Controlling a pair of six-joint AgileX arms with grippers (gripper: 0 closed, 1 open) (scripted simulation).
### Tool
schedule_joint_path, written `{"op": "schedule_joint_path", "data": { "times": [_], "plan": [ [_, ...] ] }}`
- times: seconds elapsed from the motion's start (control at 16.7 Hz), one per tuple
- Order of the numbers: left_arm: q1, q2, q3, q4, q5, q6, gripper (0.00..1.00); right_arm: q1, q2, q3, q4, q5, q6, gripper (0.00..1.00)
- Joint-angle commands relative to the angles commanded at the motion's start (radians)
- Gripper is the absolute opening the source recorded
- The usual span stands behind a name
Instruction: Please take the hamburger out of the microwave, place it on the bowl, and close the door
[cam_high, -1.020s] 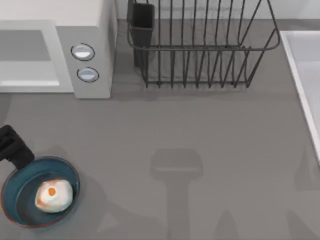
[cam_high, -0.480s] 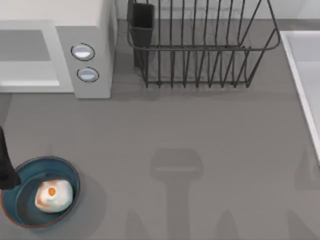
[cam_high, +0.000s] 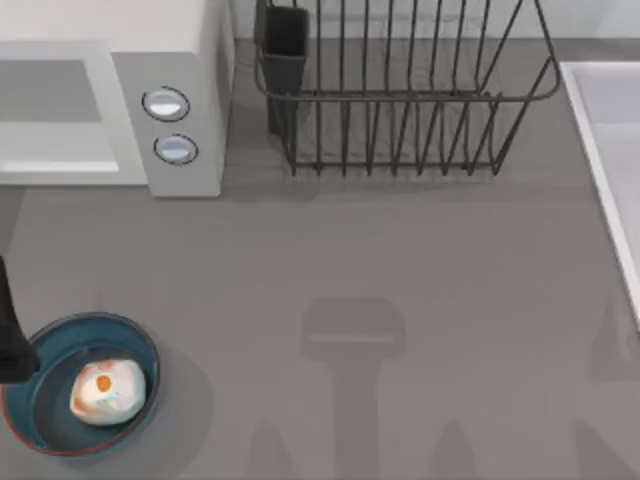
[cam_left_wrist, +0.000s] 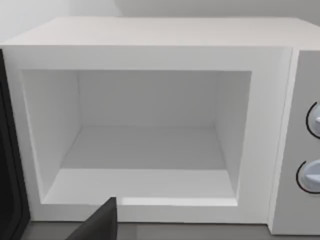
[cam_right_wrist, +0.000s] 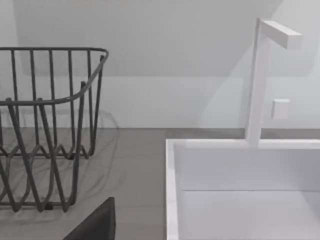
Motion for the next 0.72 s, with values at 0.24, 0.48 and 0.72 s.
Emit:
{"op": "schedule_joint_path", "data": {
  "times": [0.24, 0.48, 0.72],
  "plan": [
    [0.0, 0.0, 0.0, 0.0, 0.0, 0.0, 0.62, 0.0, 0.0, 0.0, 0.0, 0.0, 0.0, 1.0],
    [0.0, 0.0, 0.0, 0.0, 0.0, 0.0, 0.32, 0.0, 0.0, 0.0, 0.0, 0.0, 0.0, 1.0],
    [0.0, 0.0, 0.0, 0.0, 0.0, 0.0, 0.02, 0.0, 0.0, 0.0, 0.0, 0.0, 0.0, 1.0]
  ]
}}
